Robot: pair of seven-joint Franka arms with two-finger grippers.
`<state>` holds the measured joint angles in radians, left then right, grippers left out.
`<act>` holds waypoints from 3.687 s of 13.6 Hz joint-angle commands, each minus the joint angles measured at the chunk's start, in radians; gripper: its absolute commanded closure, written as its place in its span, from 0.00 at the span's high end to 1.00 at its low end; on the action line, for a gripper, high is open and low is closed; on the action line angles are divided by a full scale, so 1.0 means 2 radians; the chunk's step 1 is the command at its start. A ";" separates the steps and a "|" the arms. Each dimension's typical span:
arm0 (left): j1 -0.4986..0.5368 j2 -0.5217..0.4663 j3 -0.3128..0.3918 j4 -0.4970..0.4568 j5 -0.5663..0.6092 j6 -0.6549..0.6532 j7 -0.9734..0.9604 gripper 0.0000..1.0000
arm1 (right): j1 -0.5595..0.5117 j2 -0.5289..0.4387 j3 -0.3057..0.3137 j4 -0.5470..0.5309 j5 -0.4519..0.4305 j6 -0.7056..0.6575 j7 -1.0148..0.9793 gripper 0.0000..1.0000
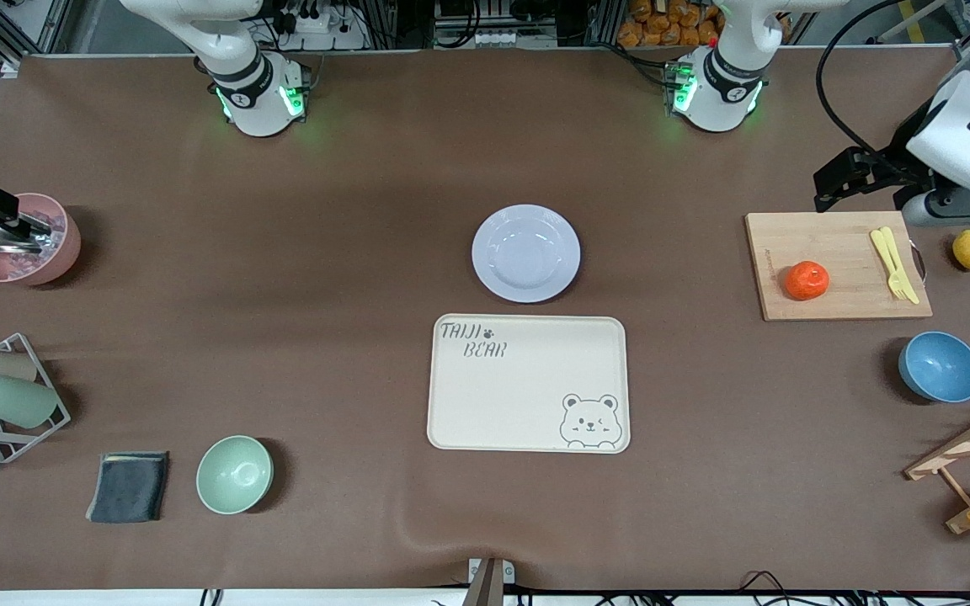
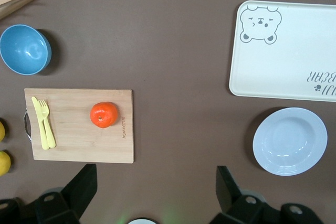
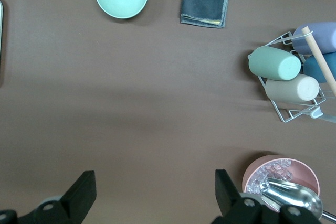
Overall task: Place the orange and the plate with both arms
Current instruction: 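Reach the left gripper down to the orange on the cutting board, then grasp the orange with the left gripper while the right gripper reaches forward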
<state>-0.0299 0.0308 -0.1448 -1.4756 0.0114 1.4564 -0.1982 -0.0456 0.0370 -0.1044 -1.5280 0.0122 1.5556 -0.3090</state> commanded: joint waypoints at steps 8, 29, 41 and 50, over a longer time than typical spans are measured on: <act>0.020 0.002 -0.001 -0.102 0.018 -0.028 -0.001 1.00 | 0.003 0.011 0.000 -0.001 -0.008 0.001 0.004 1.00; 0.162 0.070 -0.001 -0.404 0.128 0.424 0.022 1.00 | 0.037 0.100 0.000 -0.152 0.320 0.113 0.061 1.00; 0.165 0.137 -0.002 -0.406 0.144 0.461 0.026 1.00 | 0.151 0.098 0.002 -0.324 0.585 0.297 -0.037 1.00; 0.164 0.100 -0.005 -0.404 0.145 0.452 0.038 0.00 | 0.261 0.154 0.003 -0.370 0.807 0.328 -0.203 0.97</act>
<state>0.2906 0.2911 -0.1447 -2.2748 0.2750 2.3671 -0.1380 0.4209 0.3023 -0.0908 -2.2649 1.5150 2.2026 -0.6230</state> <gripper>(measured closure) 0.282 0.000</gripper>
